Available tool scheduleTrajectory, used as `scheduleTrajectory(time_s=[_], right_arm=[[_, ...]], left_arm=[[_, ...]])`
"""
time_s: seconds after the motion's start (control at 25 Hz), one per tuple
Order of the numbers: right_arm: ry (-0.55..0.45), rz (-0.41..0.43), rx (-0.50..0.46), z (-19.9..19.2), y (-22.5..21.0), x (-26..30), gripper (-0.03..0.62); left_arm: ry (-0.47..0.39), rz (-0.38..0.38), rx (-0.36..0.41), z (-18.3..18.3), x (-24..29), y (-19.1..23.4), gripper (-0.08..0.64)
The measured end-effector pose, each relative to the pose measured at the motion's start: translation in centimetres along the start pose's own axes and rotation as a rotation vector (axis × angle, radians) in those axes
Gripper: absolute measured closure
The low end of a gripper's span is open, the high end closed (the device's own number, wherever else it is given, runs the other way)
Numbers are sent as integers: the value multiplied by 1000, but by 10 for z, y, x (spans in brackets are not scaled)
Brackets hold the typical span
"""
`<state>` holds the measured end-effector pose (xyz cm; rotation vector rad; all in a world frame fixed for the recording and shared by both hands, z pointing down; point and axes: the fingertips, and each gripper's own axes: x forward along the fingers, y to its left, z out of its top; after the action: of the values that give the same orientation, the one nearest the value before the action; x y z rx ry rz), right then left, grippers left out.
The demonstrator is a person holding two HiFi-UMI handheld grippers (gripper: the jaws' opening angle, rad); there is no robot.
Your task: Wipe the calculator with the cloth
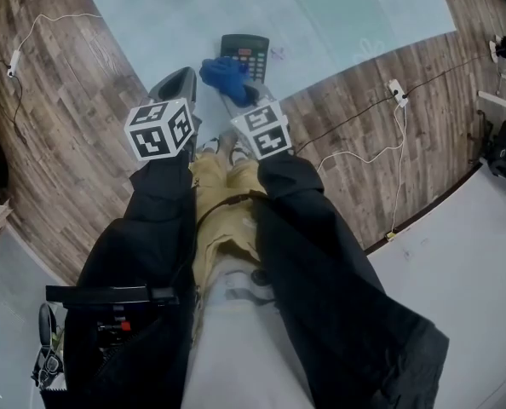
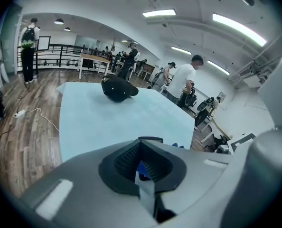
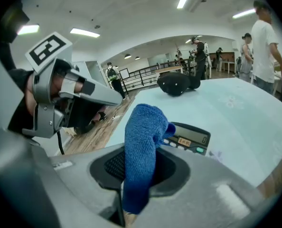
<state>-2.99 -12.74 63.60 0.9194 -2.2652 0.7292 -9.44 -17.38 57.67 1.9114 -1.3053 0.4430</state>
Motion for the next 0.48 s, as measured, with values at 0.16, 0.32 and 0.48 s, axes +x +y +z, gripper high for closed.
scheduleTrajectory(time_s=[0.16,0.32,0.48], right_arm=[[-108,-52,52,27,-9,-38,499],[-233,-113,76,65,-7,-93,499],[-373,-180,80,107,-15,-144,499]], left_arm=[[-49,-18,11,18,-11,-13,560],[-99,-41,26,35,-33,-32,560],[-163,-79,59,62,-47,-59,560]])
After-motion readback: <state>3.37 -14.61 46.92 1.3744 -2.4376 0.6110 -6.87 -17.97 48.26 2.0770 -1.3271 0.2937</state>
